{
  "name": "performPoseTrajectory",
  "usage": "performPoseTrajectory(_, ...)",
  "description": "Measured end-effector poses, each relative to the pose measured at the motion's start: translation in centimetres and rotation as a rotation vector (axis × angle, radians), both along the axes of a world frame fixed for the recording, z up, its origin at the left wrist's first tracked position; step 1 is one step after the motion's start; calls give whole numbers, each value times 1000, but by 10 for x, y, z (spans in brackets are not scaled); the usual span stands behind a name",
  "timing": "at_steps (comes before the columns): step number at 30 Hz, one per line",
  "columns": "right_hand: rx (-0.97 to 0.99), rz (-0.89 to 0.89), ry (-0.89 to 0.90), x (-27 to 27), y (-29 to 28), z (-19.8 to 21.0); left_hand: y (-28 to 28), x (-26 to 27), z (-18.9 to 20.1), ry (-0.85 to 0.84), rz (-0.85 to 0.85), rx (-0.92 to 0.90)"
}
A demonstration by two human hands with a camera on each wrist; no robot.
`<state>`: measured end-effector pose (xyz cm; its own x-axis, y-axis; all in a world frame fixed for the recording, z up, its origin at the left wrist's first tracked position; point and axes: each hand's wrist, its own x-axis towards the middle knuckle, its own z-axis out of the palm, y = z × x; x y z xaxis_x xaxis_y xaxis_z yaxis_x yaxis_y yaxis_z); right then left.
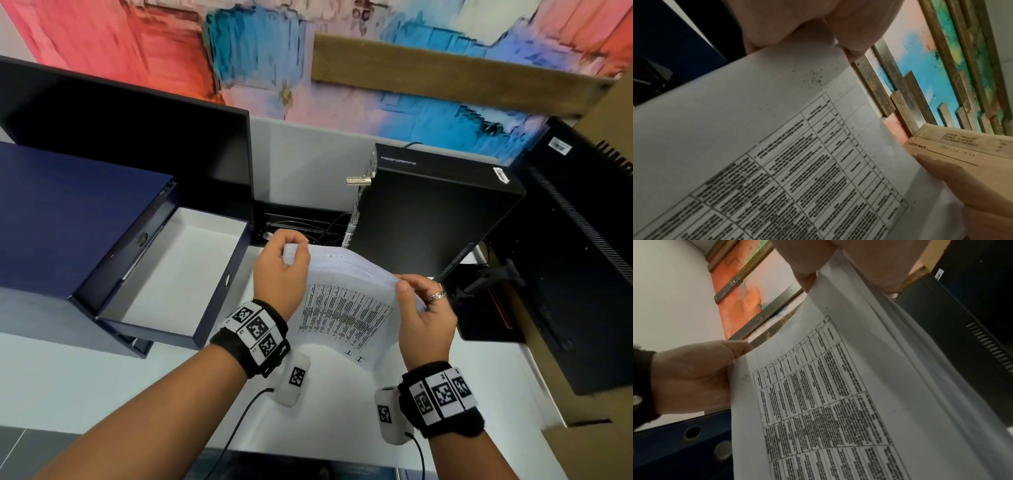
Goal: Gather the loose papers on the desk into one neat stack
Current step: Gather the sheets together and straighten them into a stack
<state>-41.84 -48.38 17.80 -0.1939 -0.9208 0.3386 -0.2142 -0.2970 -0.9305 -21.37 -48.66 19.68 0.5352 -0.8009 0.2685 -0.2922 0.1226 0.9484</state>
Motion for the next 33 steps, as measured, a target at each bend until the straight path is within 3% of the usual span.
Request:
performPoseTrajectory(4,71,65,61,-5,0,0,1,4,-2,30,-43,-1)
performPoseTrajectory(9,20,33,204,-9,-3,2,9,7,-8,-80,-88,-87)
performPoseTrajectory(17,-204,101,380,-10,-6,-4,-4,7,-1,102,-2,11)
performPoseTrajectory(23,-202,91,417,-14,-7,-8,-8,2,2,167,-16,21)
performPoseTrajectory(33,-172,99,479,-14,-5,-2,-7,4,2,43,-53,36)
